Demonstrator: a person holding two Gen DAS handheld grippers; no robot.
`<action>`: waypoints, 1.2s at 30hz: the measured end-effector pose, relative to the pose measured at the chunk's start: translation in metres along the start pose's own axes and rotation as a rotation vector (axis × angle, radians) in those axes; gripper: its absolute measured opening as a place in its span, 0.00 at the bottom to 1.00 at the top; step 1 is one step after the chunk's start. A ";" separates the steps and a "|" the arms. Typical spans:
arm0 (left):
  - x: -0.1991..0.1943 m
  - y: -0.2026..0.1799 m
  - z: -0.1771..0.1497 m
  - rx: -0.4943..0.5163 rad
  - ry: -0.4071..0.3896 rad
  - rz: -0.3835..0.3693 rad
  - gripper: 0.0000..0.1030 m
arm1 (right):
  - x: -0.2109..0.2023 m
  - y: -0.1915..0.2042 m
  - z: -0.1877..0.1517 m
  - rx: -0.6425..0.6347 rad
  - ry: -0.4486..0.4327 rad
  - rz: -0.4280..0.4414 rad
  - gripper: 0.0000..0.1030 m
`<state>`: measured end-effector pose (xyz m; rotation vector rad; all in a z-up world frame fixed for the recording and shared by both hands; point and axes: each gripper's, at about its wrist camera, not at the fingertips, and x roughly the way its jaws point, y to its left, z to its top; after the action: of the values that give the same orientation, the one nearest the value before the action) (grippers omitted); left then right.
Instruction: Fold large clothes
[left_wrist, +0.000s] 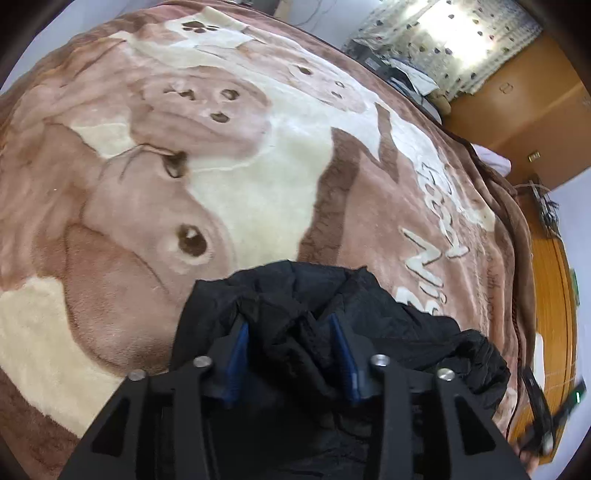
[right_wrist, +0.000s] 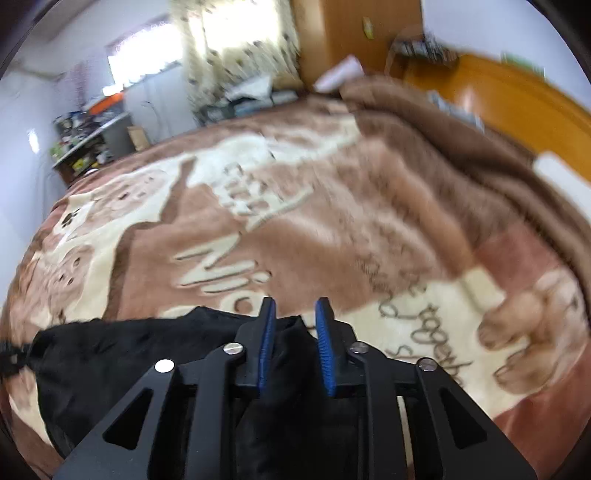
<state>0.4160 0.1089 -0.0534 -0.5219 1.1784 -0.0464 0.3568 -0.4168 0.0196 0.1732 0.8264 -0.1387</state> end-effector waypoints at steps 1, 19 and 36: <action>-0.003 0.001 0.001 -0.002 -0.018 -0.005 0.49 | -0.013 0.007 -0.005 -0.027 -0.031 0.024 0.25; -0.070 -0.048 -0.099 0.415 -0.155 0.022 0.82 | -0.003 0.145 -0.121 -0.371 0.108 0.296 0.41; 0.077 -0.063 -0.100 0.462 0.074 0.171 0.81 | 0.077 0.151 -0.118 -0.287 0.281 0.269 0.44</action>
<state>0.3723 -0.0068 -0.1219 -0.0127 1.2324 -0.1876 0.3524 -0.2488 -0.1014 0.0313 1.0834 0.2631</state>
